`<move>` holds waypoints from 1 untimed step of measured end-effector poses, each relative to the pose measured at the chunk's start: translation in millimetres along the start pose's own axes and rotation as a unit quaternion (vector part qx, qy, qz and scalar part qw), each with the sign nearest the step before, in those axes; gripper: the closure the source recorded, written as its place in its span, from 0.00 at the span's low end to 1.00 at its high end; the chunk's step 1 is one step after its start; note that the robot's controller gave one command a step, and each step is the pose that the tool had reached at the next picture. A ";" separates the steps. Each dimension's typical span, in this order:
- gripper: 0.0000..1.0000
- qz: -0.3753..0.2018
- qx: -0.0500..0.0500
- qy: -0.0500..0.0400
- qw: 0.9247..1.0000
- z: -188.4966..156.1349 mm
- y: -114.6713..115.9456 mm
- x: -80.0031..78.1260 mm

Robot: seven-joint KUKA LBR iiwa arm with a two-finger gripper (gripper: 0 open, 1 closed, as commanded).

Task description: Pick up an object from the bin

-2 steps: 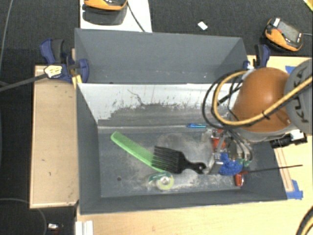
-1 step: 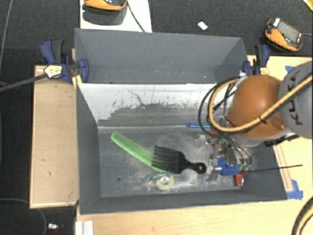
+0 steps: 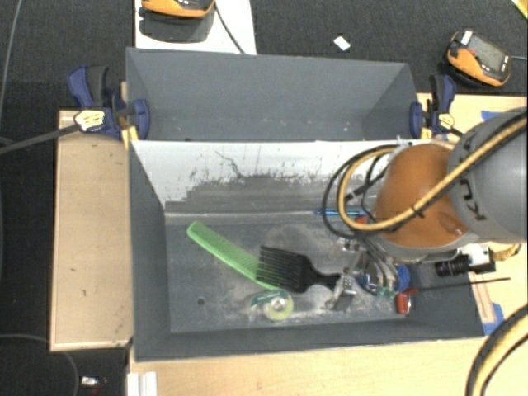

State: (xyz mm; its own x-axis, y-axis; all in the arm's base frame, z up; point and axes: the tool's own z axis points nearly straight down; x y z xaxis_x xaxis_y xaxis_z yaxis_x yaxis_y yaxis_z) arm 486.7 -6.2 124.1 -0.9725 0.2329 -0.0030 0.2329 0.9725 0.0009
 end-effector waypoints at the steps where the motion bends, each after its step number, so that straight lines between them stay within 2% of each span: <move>1: 0.00 0.023 -0.001 -0.004 1.000 56.2 7.0 -29.3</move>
Offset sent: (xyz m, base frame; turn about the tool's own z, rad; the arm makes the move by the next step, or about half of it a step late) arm 0.0123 0.0234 -0.0541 0.3788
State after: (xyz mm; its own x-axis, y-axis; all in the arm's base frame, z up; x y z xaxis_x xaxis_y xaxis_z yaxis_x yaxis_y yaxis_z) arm 517.0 -6.2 68.0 -0.9609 0.2765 -0.0105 0.2765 0.9610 0.0027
